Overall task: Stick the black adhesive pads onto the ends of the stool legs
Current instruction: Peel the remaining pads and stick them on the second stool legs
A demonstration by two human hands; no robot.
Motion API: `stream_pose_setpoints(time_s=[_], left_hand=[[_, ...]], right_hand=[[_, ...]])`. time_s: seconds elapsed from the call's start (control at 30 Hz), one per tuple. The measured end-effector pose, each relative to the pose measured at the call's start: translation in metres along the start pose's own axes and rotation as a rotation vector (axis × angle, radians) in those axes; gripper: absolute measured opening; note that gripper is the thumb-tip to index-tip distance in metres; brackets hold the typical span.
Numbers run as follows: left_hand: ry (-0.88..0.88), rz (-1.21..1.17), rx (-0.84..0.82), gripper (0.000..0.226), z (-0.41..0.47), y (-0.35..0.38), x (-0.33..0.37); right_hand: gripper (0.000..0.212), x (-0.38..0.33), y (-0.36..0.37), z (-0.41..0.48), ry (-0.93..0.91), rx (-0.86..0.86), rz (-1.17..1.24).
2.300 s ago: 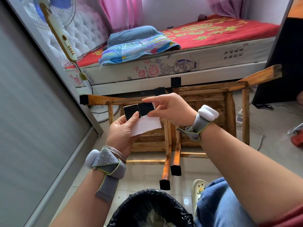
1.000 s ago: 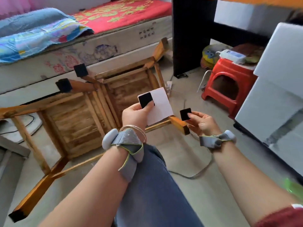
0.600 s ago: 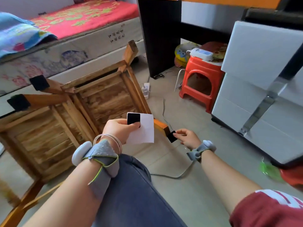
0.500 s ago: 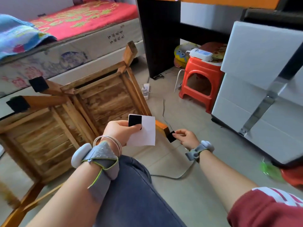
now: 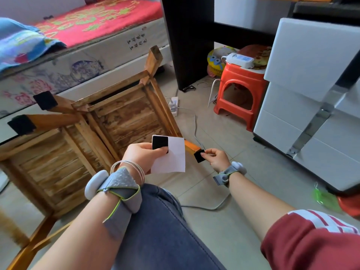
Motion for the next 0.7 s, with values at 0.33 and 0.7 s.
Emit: stream_pose_setpoints(time_s=[0.33,0.7], left_hand=[[-0.011,0.014,-0.017,0.009,0.0001,0.0011,-0.0008],[0.001,0.01,-0.012,0.007,0.0012,0.0016,0.0]], right_hand=[[0.017,-0.0009,0.0003,0.0012,-0.021,0.058,-0.032],[0.016,-0.0093,0.0058,-0.0003,-0.004,0.229,-0.361]])
Point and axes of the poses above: each hand's wrist, its own z-axis towards the middle knuckle, its own y-axis out of the palm, x = y × z, the point moved 6 cm from there along z, towards the middle knuckle, and after that the axes turned 2 degrees about -x, right-handed, at the moved point
